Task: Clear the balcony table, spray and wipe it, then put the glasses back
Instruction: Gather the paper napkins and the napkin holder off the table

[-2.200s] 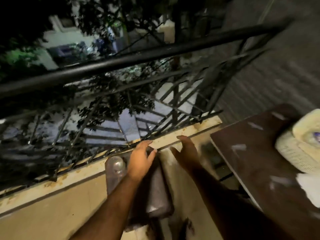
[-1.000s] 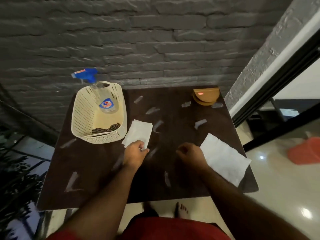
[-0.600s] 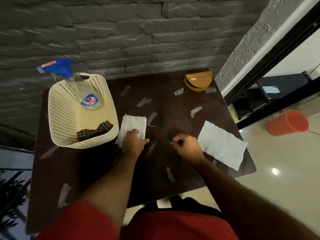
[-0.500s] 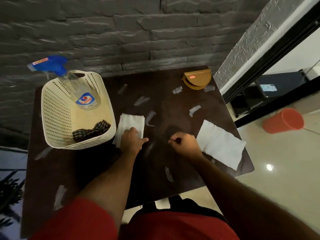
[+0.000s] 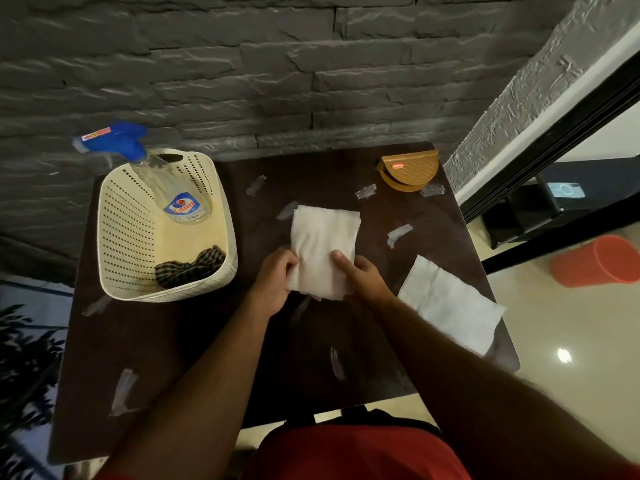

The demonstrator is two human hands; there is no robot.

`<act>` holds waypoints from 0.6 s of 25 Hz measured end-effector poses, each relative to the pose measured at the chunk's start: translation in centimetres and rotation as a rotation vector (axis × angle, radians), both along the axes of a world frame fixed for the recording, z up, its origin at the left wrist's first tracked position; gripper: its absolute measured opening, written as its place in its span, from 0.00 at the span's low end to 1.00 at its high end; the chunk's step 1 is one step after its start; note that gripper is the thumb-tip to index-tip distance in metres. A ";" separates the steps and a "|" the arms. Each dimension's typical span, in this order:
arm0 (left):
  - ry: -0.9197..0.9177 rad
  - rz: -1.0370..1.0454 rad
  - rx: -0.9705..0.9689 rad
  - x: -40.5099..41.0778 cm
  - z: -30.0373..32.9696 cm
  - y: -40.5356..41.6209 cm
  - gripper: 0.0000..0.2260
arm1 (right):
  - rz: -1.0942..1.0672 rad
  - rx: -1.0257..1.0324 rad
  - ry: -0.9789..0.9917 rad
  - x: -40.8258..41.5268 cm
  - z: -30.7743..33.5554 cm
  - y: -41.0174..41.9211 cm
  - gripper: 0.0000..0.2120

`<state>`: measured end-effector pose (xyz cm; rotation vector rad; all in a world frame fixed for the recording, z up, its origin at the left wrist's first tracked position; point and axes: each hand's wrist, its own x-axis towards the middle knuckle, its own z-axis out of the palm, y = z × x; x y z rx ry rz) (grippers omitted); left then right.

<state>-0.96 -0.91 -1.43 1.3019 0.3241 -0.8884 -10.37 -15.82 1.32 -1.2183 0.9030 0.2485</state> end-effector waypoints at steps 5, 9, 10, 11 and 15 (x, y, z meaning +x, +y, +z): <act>0.001 -0.031 -0.004 -1.2 -0.8 1.3 0.11 | 0.012 0.047 -0.032 1.1 0.2 1.1 0.15; -0.114 -0.249 0.262 -2.2 -3.6 3.1 0.14 | 0.115 -0.113 0.077 0.7 -0.4 1.0 0.16; -0.115 -0.268 0.317 -2.6 -4.2 3.4 0.11 | 0.118 -0.136 0.101 0.4 -0.6 0.9 0.16; -0.094 -0.257 0.352 -3.0 -4.5 3.4 0.09 | 0.106 -0.157 0.117 0.0 -0.9 0.8 0.17; -0.027 -0.230 0.383 -4.3 -4.2 0.1 0.05 | -0.064 -0.246 0.130 -1.5 -0.8 -2.1 0.18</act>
